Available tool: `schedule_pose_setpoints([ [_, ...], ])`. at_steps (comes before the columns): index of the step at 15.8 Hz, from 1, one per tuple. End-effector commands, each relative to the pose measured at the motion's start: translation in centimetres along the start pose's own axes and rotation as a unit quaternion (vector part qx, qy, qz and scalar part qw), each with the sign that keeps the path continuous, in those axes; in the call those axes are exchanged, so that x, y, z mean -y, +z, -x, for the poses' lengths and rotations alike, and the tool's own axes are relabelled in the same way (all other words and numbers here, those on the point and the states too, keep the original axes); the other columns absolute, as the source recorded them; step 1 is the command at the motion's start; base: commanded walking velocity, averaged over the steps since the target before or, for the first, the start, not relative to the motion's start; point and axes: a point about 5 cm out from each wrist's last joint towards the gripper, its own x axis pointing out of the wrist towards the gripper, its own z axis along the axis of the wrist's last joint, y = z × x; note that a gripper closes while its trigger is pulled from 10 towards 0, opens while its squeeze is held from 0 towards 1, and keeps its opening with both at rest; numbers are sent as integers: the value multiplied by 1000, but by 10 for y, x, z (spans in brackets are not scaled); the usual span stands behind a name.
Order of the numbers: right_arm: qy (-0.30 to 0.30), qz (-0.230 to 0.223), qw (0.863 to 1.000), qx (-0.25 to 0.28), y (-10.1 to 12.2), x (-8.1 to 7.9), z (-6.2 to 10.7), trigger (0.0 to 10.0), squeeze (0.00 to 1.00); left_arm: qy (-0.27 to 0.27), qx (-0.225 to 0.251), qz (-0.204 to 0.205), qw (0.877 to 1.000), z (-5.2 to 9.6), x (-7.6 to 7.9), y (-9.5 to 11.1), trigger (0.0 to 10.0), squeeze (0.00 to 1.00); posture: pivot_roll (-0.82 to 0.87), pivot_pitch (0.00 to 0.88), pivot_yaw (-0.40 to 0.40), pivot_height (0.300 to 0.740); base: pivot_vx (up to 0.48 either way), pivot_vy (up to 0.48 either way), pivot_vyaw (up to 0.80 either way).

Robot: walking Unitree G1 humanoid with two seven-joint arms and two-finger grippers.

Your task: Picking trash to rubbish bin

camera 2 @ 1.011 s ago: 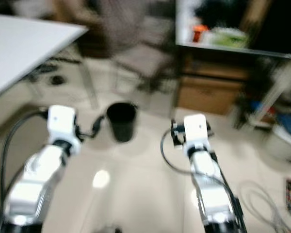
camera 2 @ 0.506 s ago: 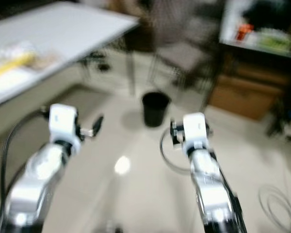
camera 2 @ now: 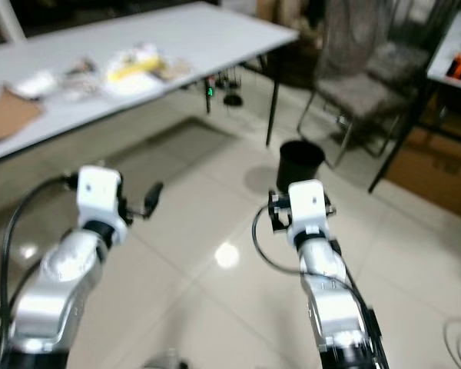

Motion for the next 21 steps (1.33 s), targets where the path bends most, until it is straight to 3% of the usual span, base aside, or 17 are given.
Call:
schedule_pose_setpoints([
  [1, -11, -4, 1000, 4, 2, 5, -1, 10000, 0, 1, 13, 1, 1000, -2, 0, 6, 10000, 0, -39, 0, -47, 740, 0, 0, 0],
  [6, -9, -6, 1000, 7, 1, 3, -1, 10000, 0, 2, 17, -21, 1000, -3, -3, 7, 10000, 0, -31, 0, -45, 740, 0, 0, 0],
  [18, -12, 3, 1000, 4, -2, 4, 0, 10000, 0, -3, 30, -25, 999, 0, -4, 10, 10000, 0, -24, 0, -46, 740, 0, 0, 0],
  [21, -7, 5, 1000, 5, -2, 3, 1, 10000, 0, -4, 29, -28, 999, 0, -4, 11, 10000, 0, -25, 0, -44, 740, 332, 0, 0],
])
